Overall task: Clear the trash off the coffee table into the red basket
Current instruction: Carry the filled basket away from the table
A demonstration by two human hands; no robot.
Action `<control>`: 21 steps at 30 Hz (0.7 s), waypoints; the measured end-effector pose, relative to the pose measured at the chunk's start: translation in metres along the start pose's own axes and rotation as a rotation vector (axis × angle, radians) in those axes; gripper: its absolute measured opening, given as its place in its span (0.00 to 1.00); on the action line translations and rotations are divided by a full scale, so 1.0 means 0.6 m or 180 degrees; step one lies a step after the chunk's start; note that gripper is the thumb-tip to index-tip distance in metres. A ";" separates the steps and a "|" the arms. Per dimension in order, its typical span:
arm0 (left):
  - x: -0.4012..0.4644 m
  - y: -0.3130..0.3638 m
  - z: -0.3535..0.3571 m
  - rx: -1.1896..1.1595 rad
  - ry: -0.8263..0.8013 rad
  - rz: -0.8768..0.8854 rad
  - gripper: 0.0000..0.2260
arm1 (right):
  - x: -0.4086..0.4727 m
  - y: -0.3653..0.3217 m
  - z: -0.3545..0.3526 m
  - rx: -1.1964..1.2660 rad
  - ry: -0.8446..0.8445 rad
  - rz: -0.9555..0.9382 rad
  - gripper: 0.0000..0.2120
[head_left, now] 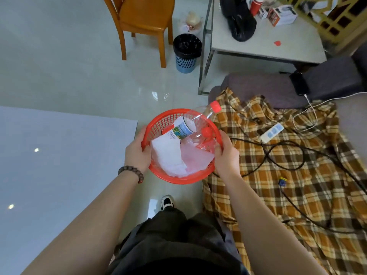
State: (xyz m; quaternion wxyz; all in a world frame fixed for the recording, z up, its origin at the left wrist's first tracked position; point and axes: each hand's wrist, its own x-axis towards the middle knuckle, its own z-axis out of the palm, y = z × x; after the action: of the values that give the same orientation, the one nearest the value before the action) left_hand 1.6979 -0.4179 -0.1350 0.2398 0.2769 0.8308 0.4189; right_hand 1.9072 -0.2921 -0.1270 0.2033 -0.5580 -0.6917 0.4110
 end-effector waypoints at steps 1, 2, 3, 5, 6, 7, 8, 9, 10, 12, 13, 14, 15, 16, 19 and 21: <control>0.027 0.013 0.005 -0.0049 -0.0011 -0.0008 0.25 | 0.028 -0.009 -0.002 -0.0009 0.0006 0.0005 0.19; 0.054 0.025 0.011 -0.0080 -0.0033 -0.0009 0.25 | 0.055 -0.017 -0.003 -0.0017 0.0012 0.0012 0.19; 0.080 0.035 0.018 -0.0082 -0.0057 -0.0012 0.25 | 0.083 -0.022 -0.004 -0.0019 0.0018 0.0014 0.19; 0.131 0.051 0.034 -0.0046 -0.0062 -0.0042 0.25 | 0.138 -0.027 -0.001 0.0002 0.0020 0.0021 0.19; 0.158 0.058 0.044 -0.0012 -0.0047 -0.0056 0.25 | 0.167 -0.030 0.001 0.0010 0.0007 0.0022 0.19; 0.186 0.066 0.054 0.0038 -0.0040 -0.0068 0.25 | 0.199 -0.033 0.004 0.0016 -0.0018 0.0017 0.19; 0.217 0.075 0.065 0.0095 -0.0048 -0.0073 0.25 | 0.233 -0.035 0.006 0.0023 -0.0051 0.0013 0.19; 0.249 0.084 0.077 0.0157 -0.0065 -0.0070 0.25 | 0.271 -0.038 0.008 0.0031 -0.0087 0.0014 0.19; 0.283 0.095 0.089 0.0225 -0.0076 -0.0065 0.25 | 0.312 -0.041 0.010 0.0046 -0.0123 0.0014 0.19; 0.352 0.125 0.109 0.0333 -0.0078 -0.0088 0.25 | 0.396 -0.051 0.011 0.0021 -0.0172 -0.0021 0.18; 0.385 0.143 0.117 0.0350 -0.0067 -0.0101 0.24 | 0.435 -0.058 0.011 -0.0012 -0.0184 -0.0046 0.18; 0.417 0.161 0.126 0.0360 -0.0049 -0.0093 0.24 | 0.473 -0.065 0.009 -0.0036 -0.0188 -0.0058 0.18; 0.446 0.179 0.133 0.0382 -0.0029 -0.0065 0.24 | 0.507 -0.073 0.008 -0.0047 -0.0183 -0.0055 0.19; 0.475 0.196 0.141 0.0406 -0.0012 -0.0046 0.24 | 0.540 -0.081 0.006 -0.0051 -0.0177 -0.0043 0.19; 0.556 0.235 0.160 0.0452 -0.0013 -0.0122 0.24 | 0.632 -0.105 0.002 -0.0001 -0.0222 0.0031 0.20; 0.606 0.251 0.169 0.0533 -0.0028 -0.0168 0.24 | 0.683 -0.119 0.004 0.0039 -0.0259 0.0078 0.19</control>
State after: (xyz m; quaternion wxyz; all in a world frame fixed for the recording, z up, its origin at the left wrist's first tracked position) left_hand 1.5349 -0.0457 -0.1252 0.2304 0.2758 0.8689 0.3403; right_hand 1.7415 0.0889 -0.1447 0.1734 -0.5480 -0.6900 0.4400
